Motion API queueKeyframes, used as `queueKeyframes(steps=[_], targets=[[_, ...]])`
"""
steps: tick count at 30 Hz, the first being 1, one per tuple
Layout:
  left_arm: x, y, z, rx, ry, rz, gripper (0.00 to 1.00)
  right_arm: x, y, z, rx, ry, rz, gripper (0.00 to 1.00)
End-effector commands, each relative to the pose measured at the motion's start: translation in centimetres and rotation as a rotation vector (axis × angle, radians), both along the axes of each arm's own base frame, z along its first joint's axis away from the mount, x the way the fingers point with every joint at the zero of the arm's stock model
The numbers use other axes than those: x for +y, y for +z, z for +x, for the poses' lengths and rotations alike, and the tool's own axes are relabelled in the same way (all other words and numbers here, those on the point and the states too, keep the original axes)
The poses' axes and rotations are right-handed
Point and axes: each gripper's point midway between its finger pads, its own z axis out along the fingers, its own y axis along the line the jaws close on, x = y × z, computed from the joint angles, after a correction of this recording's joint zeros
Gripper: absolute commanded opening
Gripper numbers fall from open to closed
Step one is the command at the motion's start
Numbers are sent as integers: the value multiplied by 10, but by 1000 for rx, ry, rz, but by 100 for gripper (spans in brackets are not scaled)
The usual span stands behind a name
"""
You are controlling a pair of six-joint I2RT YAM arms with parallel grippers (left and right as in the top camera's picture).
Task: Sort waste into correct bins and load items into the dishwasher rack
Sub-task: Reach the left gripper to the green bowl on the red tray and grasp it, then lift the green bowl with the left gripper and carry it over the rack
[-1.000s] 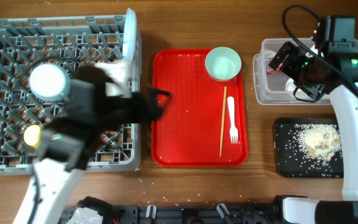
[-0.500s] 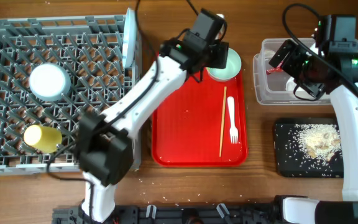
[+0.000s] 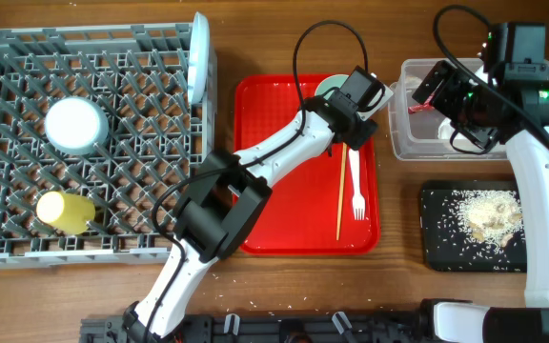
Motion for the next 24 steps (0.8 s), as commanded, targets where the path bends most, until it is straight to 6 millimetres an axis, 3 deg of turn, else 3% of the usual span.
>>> queueKeyframes(steps=[1,4,8,11,15,16,17,18,20,22,24], targets=[[13,-10,6,-19,18,66,21,1,7,2,-21,16,-5,100],[15,-11,4,-7,25,74,4,1,7,2,-21,17,-5,100],[21,-4,-5,33,53,84,4,1,7,2,-21,17,-5,100],[30,48,-10,53,159,11,4,1,7,2,-21,16,-5,100],[57,149,-32,76,284,-132,4,1,7,2,-21,16,-5,100],[70,171,-37,75,314,-152,4,1,7,2,-21,16,-5,100],[100,197,-42,95,391,-178,4,1,7,2,-21,16,-5,100],[119,207,-43,119,446,-195,4,1,7,2,-21,16,-5,100],[161,225,-48,229,515,-264,4,1,7,2,-21,16,-5,99],[207,235,-41,300,599,-329,4,1,7,2,-21,17,-5,100],[282,232,-22,372,814,-395,4,1,7,2,-21,17,-5,100]])
